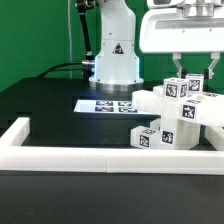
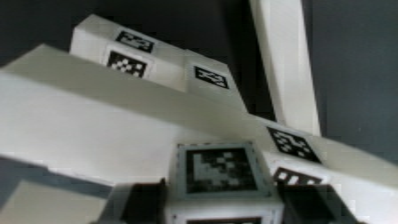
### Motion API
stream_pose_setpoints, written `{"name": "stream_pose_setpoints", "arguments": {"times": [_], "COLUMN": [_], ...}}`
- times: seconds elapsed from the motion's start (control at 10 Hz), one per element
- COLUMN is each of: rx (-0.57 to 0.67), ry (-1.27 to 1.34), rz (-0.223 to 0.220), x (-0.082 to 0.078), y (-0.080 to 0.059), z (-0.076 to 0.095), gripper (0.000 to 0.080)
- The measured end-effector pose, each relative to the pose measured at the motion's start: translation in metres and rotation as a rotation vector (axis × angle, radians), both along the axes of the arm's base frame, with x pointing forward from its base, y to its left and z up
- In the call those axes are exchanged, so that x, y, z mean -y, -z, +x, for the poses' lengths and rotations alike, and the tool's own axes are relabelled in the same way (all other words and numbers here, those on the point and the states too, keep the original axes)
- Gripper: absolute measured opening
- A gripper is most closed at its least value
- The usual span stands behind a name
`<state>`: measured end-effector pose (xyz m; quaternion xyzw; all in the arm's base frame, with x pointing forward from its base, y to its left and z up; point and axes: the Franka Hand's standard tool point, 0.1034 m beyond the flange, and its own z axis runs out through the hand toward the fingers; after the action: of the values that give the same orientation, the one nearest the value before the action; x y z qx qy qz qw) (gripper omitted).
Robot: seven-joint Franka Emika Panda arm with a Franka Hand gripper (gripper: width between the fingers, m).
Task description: Assemble chair
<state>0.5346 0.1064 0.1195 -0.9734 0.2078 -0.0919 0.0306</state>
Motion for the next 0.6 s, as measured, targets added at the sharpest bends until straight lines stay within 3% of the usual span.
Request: {"name": "stream_pose_setpoints", "arguments": {"times": [0.6], "rx": [-0.014], "ry": [0.393], "rz": [0.103], "x": [-0.0036], "y": [0.0002], "z": [-0.0003], "gripper": [0.0290]}}
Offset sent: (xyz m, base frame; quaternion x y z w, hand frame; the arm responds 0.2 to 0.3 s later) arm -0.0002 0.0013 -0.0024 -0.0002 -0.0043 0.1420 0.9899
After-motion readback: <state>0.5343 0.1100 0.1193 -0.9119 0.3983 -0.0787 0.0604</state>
